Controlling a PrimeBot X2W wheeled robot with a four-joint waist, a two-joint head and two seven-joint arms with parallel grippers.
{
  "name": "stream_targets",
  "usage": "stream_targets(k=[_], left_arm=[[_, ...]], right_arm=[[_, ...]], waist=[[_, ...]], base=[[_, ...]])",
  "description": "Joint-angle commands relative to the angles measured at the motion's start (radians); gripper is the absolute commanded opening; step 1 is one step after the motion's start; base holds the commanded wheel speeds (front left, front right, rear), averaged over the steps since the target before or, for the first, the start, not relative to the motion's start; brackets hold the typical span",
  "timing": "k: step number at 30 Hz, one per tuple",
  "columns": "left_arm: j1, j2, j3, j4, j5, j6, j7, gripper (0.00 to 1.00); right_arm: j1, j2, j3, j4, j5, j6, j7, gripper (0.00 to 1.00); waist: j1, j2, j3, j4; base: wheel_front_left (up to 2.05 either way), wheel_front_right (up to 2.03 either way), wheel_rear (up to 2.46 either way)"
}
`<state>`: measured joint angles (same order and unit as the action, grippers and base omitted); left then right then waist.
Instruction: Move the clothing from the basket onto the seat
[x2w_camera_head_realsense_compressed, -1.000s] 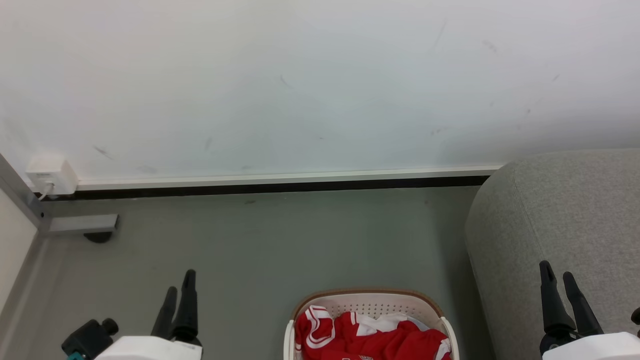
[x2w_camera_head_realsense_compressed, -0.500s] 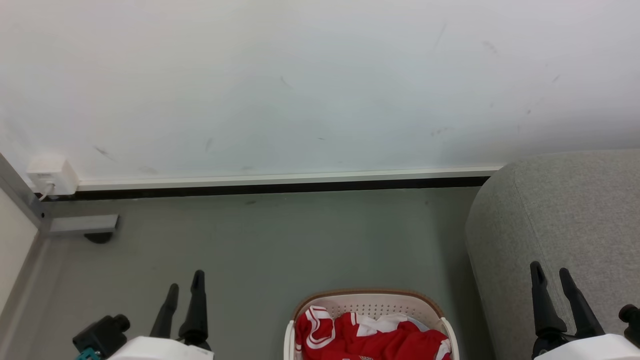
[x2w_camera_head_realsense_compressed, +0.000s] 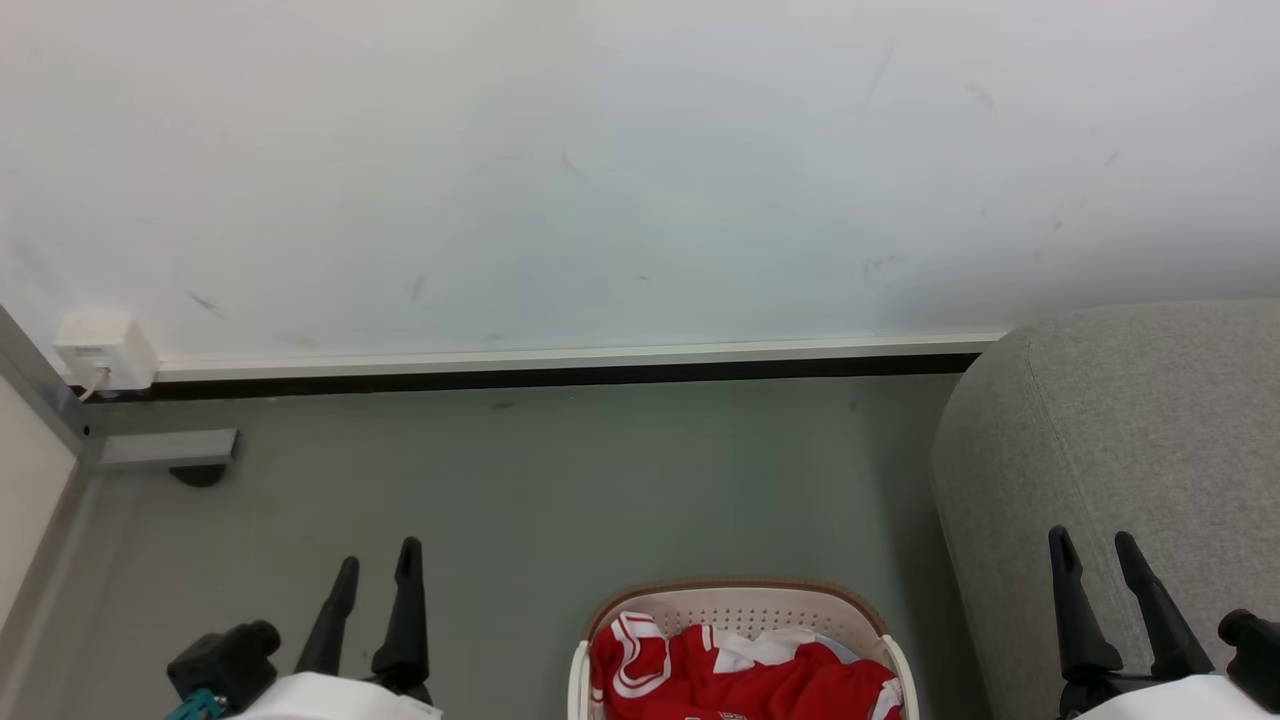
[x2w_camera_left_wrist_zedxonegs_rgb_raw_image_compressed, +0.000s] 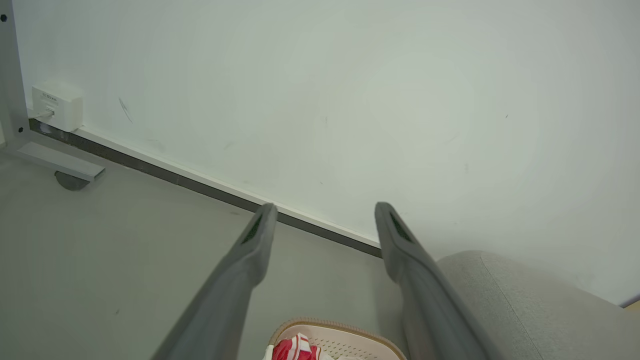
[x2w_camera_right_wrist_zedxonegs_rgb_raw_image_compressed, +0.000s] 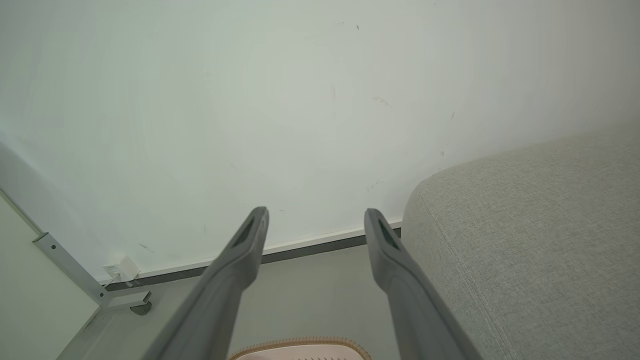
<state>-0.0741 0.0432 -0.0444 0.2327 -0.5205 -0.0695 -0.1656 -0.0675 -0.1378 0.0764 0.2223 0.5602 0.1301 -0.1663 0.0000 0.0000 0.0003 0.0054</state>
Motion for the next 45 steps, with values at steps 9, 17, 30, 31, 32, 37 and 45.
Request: stream_targets(k=[9, 17, 30, 31, 32, 37, 45], left_arm=[[0.004, 0.009, -0.011, -0.008, 0.112, 0.004, -0.03, 1.0], [0.011, 0.01, -0.022, 0.002, 0.181, 0.004, -0.048, 1.0], [0.013, 0.01, -0.031, 0.018, 0.272, 0.006, -0.075, 1.0], [0.013, 0.01, -0.031, 0.019, 0.278, 0.006, -0.077, 1.0], [0.014, 0.01, -0.032, 0.02, 0.284, 0.005, -0.08, 1.0], [0.016, 0.01, -0.034, 0.025, 0.314, 0.006, -0.085, 1.0], [0.019, 0.01, -0.038, 0.033, 0.35, 0.011, -0.101, 1.0]], right_arm=[[0.01, -0.007, 0.002, -0.003, -0.088, 0.001, -0.03, 1.0], [0.021, -0.007, 0.001, 0.008, -0.145, 0.001, -0.047, 1.0], [0.031, 0.004, -0.008, 0.012, -0.194, 0.001, -0.074, 1.0], [0.032, 0.004, -0.008, 0.011, -0.198, 0.001, -0.075, 1.0], [0.034, 0.002, -0.007, 0.011, -0.203, 0.001, -0.076, 1.0], [0.04, -0.001, -0.003, 0.013, -0.227, 0.001, -0.085, 1.0], [0.045, 0.001, 0.004, 0.014, -0.253, 0.001, -0.101, 1.0]], waist=[[0.0, 0.0, 0.001, 0.001], [0.0, 0.0, -0.001, 0.003], [0.0, 0.0, -0.001, 0.001], [0.0, 0.0, -0.002, 0.001], [0.0, 0.0, -0.002, 0.001], [0.0, 0.0, -0.003, 0.001], [0.0, 0.0, -0.002, 0.001]], base=[[0.0, 0.0, 0.0], [0.0, 0.0, 0.0], [0.0, 0.0, 0.0], [0.0, 0.0, 0.0], [0.0, 0.0, 0.0], [0.0, 0.0, 0.0], [0.0, 0.0, 0.0]])
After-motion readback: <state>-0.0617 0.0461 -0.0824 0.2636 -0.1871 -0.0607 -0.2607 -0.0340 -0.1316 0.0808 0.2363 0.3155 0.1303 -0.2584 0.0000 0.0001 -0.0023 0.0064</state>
